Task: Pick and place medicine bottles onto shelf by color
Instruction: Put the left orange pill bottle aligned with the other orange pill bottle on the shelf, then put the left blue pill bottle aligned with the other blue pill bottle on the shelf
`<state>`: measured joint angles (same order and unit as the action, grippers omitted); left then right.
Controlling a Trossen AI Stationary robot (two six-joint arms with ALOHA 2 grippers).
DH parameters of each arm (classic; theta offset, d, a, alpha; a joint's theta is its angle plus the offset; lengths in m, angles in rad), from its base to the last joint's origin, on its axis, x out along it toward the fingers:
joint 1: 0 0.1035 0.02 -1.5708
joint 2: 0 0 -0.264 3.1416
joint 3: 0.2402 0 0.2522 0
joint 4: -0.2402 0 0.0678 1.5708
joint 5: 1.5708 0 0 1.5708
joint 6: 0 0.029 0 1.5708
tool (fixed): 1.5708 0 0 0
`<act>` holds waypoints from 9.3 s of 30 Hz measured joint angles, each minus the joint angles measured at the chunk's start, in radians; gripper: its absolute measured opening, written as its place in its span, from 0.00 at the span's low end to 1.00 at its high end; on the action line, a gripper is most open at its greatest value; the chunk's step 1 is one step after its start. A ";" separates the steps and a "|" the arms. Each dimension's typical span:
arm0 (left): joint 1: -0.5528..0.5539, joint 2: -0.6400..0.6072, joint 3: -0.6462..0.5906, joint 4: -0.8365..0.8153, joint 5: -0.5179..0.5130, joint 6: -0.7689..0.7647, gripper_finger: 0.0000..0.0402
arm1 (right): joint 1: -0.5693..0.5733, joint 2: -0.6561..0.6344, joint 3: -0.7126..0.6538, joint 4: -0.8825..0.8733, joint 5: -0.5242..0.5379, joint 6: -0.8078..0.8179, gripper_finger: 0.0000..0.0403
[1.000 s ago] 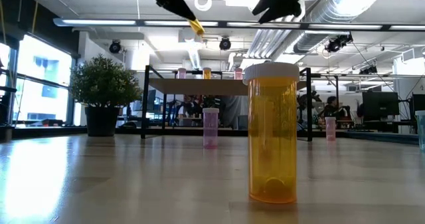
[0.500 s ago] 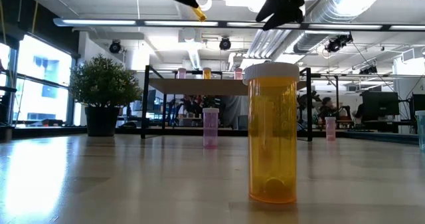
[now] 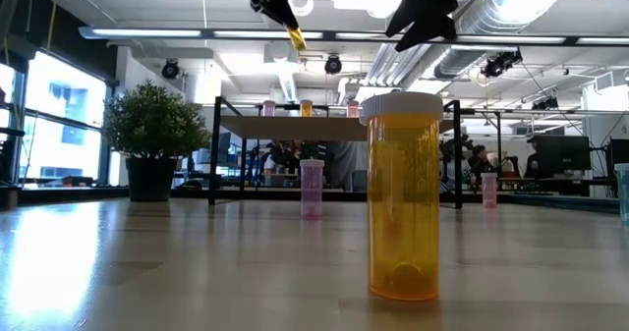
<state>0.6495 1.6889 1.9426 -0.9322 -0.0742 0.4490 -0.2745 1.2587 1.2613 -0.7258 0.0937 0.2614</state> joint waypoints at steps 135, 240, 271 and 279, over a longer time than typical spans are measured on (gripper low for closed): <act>-0.021 0.318 0.077 -0.168 0.104 0.089 0.44 | 0.062 0.017 0.000 -0.011 0.053 0.048 0.54; -0.340 -0.418 -0.651 0.134 0.359 -0.244 0.54 | 0.449 0.110 -0.001 -0.231 0.386 0.169 0.54; -0.514 -0.646 -0.999 0.429 0.137 -0.394 0.54 | 0.606 -0.050 -0.354 -0.247 0.434 0.807 0.54; -0.514 -0.646 -0.999 0.431 0.130 -0.397 0.54 | 0.752 -0.009 -0.354 -0.092 0.595 1.069 0.54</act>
<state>0.1356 1.0428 0.9432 -0.5014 0.0557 0.0524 0.4778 1.2492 0.9073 -0.8173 0.6885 1.3305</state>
